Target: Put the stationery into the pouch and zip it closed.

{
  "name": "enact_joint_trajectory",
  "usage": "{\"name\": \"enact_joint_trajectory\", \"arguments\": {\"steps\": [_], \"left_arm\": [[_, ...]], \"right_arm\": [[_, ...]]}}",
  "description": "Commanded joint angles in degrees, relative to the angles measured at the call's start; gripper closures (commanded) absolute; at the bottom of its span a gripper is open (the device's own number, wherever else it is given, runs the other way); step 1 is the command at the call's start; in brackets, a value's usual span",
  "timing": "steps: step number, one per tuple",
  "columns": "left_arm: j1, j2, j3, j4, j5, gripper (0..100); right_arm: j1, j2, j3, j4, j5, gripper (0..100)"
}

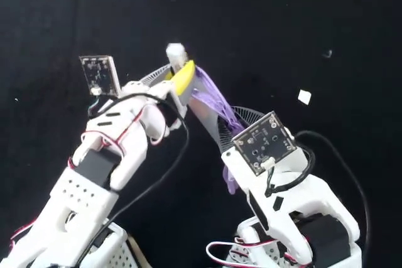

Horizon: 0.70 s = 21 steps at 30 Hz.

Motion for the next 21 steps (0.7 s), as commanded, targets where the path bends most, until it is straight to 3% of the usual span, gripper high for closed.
{"name": "enact_joint_trajectory", "arguments": {"steps": [1, 9, 13, 16, 21], "left_arm": [[5.49, -3.96, 1.89, 0.53, -0.35, 84], [2.59, -6.42, 2.15, 0.79, -0.70, 82], [-1.27, -3.96, -4.88, 8.00, -0.53, 82], [-7.34, -0.97, -10.24, 12.75, -0.35, 82], [-20.09, 4.31, -14.02, 13.10, 4.40, 82]], "right_arm": [[0.79, 2.77, -2.42, -1.85, -0.53, 98.6], [2.29, 2.86, -2.15, -3.08, -0.53, 98.6], [2.29, 2.86, -2.07, -3.08, -0.62, 98.6], [2.29, 2.86, -2.51, -3.08, -0.62, 98.6], [2.29, 2.77, -2.77, -4.66, -2.37, 98.6]]}}
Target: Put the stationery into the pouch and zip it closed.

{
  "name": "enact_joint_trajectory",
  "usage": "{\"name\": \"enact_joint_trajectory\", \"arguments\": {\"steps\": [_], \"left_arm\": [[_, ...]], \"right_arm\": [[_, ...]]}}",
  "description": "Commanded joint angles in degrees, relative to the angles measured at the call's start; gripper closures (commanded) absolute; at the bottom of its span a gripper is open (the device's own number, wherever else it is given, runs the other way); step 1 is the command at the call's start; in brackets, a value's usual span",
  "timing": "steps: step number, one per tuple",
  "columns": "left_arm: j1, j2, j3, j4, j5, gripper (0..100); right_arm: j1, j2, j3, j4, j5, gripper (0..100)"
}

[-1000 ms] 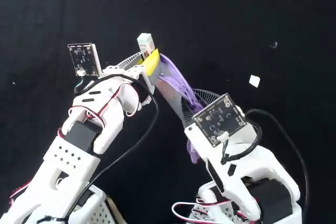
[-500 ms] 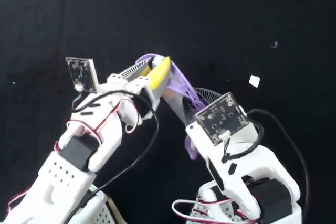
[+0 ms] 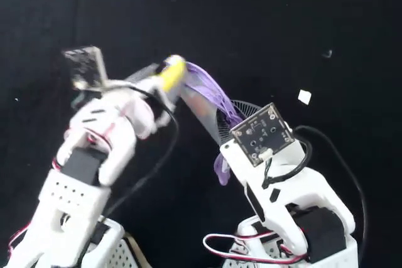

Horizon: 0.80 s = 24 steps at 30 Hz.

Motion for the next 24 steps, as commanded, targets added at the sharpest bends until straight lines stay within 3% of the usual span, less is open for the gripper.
{"name": "enact_joint_trajectory", "arguments": {"steps": [1, 6, 11, 16, 24], "left_arm": [[-8.48, 2.90, -6.55, 0.35, 2.55, 82], [-14.55, 8.26, -10.42, 0.35, 2.81, 82], [-15.16, 14.95, -11.74, -1.49, 2.81, 82], [-11.12, 26.81, -9.45, -11.78, 2.64, 82], [-3.03, 31.12, -11.47, -13.80, 2.46, 82]], "right_arm": [[0.97, 0.75, -2.86, -2.29, -1.93, 98.6], [0.97, 0.84, -1.98, -4.13, -2.29, 98.6], [1.85, 0.84, -0.84, -7.21, -4.48, 98.7], [2.81, 0.75, -0.84, -10.11, -6.51, 98.7], [1.14, 0.22, -0.75, -9.58, -7.74, 98.7]]}}
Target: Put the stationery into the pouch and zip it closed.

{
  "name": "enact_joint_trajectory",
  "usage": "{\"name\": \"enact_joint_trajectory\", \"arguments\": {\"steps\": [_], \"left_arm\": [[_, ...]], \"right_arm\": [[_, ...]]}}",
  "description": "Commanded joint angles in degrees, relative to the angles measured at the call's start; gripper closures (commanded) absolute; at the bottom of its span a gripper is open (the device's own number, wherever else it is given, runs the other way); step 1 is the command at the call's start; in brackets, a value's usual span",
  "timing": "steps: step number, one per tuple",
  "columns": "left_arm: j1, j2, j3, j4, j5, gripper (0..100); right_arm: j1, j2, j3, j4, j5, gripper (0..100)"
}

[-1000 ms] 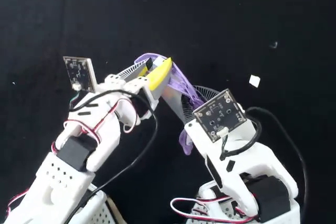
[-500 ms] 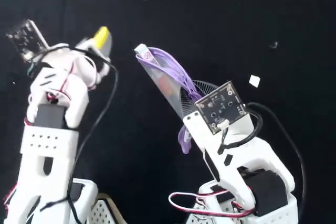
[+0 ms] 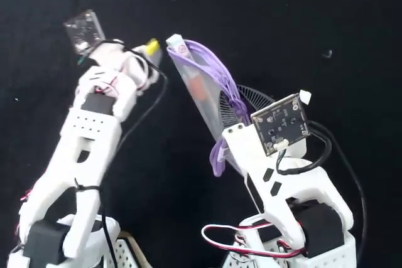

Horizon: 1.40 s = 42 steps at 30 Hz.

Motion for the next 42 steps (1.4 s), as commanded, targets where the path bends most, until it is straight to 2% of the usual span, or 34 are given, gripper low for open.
{"name": "enact_joint_trajectory", "arguments": {"steps": [1, 8, 13, 18, 21, 25, 30, 36, 42], "left_arm": [[2.86, 0.35, -3.12, -2.11, 0.35, 82], [5.58, -0.26, -2.07, -6.15, 0.18, 82], [5.41, -12.04, 0.22, -4.40, 0.09, 82], [-1.89, -24.88, 3.38, -4.66, 0.26, 82], [-6.55, -24.00, 2.51, -6.51, 0.44, 82], [-8.84, -16.18, -2.42, -6.15, 0.70, 82], [-10.07, -3.69, -12.79, 2.99, 3.25, 82], [-3.56, 6.42, -22.73, 14.42, 3.08, 82], [3.82, 4.57, -24.57, 21.98, 2.99, 82]], "right_arm": [[-1.67, -0.31, -0.92, -1.76, -0.35, 98.7], [-5.10, -0.40, 0.66, -1.67, -0.53, 98.7], [-5.10, -1.71, 10.42, -10.64, -0.35, 98.7], [-5.10, -10.77, 16.75, -14.07, -0.09, 98.7], [-5.45, -15.52, 16.66, -10.81, -0.09, 98.7], [-7.91, -19.74, 16.84, -7.91, -0.09, 98.7], [-7.82, -21.41, 17.27, -7.65, -0.09, 98.7], [-7.82, -21.41, 17.36, -7.56, -0.09, 98.7], [-7.82, -21.41, 19.38, -8.09, 1.76, 98.7]]}}
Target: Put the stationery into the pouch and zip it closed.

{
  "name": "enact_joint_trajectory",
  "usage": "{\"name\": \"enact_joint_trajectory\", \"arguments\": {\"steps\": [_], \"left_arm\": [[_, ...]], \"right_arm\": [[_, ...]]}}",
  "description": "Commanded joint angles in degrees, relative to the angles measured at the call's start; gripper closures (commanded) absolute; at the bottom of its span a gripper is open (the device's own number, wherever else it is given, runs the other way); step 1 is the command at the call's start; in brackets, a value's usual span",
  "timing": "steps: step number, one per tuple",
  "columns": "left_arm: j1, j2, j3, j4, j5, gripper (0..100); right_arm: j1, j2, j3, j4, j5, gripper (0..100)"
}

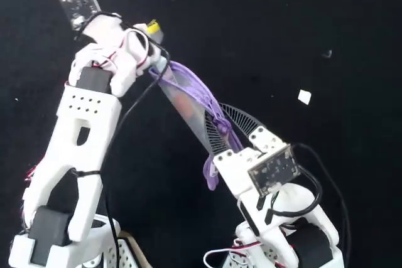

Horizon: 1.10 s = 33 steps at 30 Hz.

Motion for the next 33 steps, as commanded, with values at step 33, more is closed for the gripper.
{"name": "enact_joint_trajectory", "arguments": {"steps": [33], "left_arm": [[-8.66, -6.24, 11.38, -7.03, 0.62, 82]], "right_arm": [[-0.26, -1.01, -0.48, -5.27, 0.53, 98.7]]}}
